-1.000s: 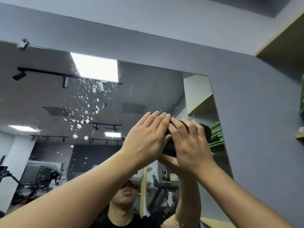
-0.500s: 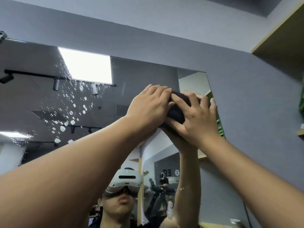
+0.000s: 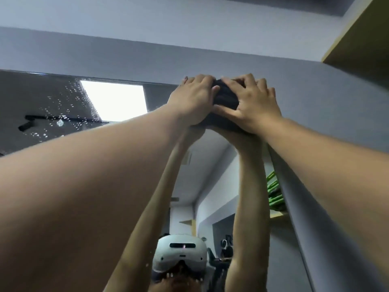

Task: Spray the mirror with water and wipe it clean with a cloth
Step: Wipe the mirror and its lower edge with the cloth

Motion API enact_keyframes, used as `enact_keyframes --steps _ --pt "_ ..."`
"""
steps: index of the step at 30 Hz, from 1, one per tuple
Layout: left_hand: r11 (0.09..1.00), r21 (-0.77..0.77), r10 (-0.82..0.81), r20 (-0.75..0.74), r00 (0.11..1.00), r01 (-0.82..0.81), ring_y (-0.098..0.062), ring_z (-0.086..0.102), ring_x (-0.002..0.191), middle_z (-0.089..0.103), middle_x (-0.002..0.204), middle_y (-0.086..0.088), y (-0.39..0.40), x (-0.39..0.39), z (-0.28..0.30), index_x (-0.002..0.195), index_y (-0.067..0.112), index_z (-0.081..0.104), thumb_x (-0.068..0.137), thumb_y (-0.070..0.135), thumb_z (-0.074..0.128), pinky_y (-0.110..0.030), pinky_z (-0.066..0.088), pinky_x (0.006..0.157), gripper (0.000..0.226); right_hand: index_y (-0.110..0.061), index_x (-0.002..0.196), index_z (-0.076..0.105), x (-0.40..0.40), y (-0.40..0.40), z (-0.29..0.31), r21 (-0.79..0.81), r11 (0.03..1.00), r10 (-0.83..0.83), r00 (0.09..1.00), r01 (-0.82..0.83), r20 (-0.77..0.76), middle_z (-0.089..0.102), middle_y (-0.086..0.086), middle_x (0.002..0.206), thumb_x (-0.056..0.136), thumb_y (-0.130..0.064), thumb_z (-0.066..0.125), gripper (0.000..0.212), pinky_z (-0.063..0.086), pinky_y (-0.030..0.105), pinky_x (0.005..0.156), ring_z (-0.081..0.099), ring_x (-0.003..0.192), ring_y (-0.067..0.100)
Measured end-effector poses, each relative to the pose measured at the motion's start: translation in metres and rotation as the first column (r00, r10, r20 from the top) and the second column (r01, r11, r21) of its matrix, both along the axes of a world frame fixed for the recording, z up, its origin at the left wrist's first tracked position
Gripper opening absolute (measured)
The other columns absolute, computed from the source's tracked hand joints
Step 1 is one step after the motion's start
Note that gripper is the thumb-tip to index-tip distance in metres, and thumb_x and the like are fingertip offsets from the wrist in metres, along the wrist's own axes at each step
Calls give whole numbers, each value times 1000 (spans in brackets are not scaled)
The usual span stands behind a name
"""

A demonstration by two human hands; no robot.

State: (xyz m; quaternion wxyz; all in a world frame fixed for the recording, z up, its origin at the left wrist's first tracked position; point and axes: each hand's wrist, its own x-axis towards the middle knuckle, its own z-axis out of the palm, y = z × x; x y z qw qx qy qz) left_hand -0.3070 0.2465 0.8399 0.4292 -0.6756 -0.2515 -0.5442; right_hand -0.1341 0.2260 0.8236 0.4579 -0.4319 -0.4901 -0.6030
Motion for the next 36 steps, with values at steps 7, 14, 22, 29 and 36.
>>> enact_keyframes --steps 7,14,22,29,36 --pt "997 -33 -73 67 995 75 -32 43 125 52 131 -15 -6 13 3 117 9 49 108 22 33 -40 28 108 22 -14 119 50 4 8 5 143 922 377 918 -360 -120 56 11 126 107 -41 25 39 35 45 95 45 116 31" --pt "977 201 49 147 988 -78 -37 51 110 59 115 -17 2 21 -24 110 7 55 105 45 21 -44 38 90 51 -15 110 58 -1 5 -15 150 820 572 799 -552 -186 57 9 121 109 -37 27 38 33 43 96 44 118 30" --pt "968 245 -74 81 994 52 -37 50 106 57 113 -17 13 9 -60 109 5 55 109 39 40 -44 40 87 36 -7 100 56 -24 19 -66 294 871 454 872 -393 -180 58 14 112 104 -36 31 38 37 43 81 49 104 37" --pt "913 407 -88 92 992 44 -35 50 80 57 89 -16 21 -1 -131 90 7 54 101 36 41 -42 45 66 34 -11 96 57 -35 22 -143 343 865 443 878 -366 -182 58 11 101 100 -39 31 39 33 39 74 48 92 35" --pt "933 354 -93 44 995 72 -31 42 85 52 92 -13 19 -17 -218 91 10 47 104 34 44 -43 43 70 28 -14 107 62 -50 16 -233 304 869 461 861 -390 -215 61 5 109 101 -33 37 32 37 39 81 51 97 28"
